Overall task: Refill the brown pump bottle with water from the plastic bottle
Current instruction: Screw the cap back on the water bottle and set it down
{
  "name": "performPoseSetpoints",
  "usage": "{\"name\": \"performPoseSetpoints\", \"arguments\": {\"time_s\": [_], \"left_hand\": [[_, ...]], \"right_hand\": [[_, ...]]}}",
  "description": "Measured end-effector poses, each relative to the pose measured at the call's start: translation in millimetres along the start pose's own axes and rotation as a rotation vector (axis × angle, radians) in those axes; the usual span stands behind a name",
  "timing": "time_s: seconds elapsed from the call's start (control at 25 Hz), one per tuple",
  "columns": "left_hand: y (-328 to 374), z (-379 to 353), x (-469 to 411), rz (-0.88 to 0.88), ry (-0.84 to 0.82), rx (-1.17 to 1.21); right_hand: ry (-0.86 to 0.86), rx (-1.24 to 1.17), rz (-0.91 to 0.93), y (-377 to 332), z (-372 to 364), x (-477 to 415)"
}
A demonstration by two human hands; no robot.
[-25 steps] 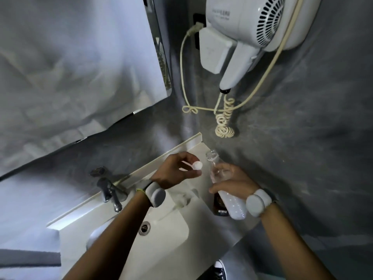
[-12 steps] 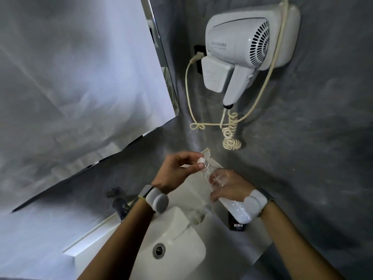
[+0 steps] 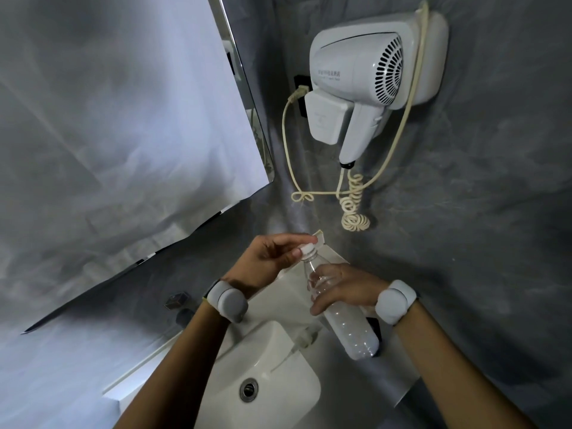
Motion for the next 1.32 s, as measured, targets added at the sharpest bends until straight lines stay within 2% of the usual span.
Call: {"name": "performPoseSetpoints", "arguments": {"time_s": [0.12,0.24,0.4,0.48,0.56,0.64,0.72,0.84,0.92,1.0,1.12,1.32], "left_hand": [[3.3,-7.9,0.0,0.075,0.022,0.128],[5.3,-21.8,-4.6,0.243,0.143,0.093],[5.7,-26.0,-13.3,0.259,0.257,0.11],[11.2,-29.3,-15.4,0.178,0.14,0.162],[24.3,-34.8,-14.3,0.07,-0.044,0.135],[29.9,-37.8,-15.6,0.022,-0.115,0.103],[25.9,-35.7,-18.3,0.073,0.038,0.11],[10.0,-30.1,-12.5,0.244,0.438,0.122],[1.1,-29.5,-11.8,0.304,0.52,0.153],[-2.2,-31.3,-17.6,0.334,0.438,0.237],[0.4,-37.1,-22.6,0.262,0.205,0.244],[13.3,-45.6,-22.6,0.131,-0.118,0.197]], "right_hand": [[0.032,-0.033,-0.015,-4.1,0.1,-2.5],[0.067,0.032,-0.02,-10.7,-7.1,-8.0],[0.076,0.035,0.012,-12.5,-8.5,-8.3],[-0.044,0.016,0.044,-15.6,-8.4,-2.0],[-0.236,-0.071,0.086,-19.9,-16.4,6.9],[-0.366,-0.179,0.128,-23.1,-23.8,11.6],[-0.321,-0.213,0.134,-24.9,-22.0,8.8],[-0.025,-0.056,0.125,-26.4,-6.4,-1.2],[0.076,-0.046,0.109,-25.2,-3.2,-4.2],[0.077,-0.052,0.093,-23.5,-3.2,-4.0],[-0.002,0.024,0.062,-24.2,4.5,1.0],[-0.453,-0.152,0.162,-28.0,-13.4,9.5]]}}
Point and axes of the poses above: each hand's wrist, its own x-axis away from the middle knuckle, its own z-axis out of the back of the hand, y = z × x, the point moved 7 cm from there along -x, towards the middle knuckle, and after that the axes turned 2 degrees about -y, right-handed, at the moved point
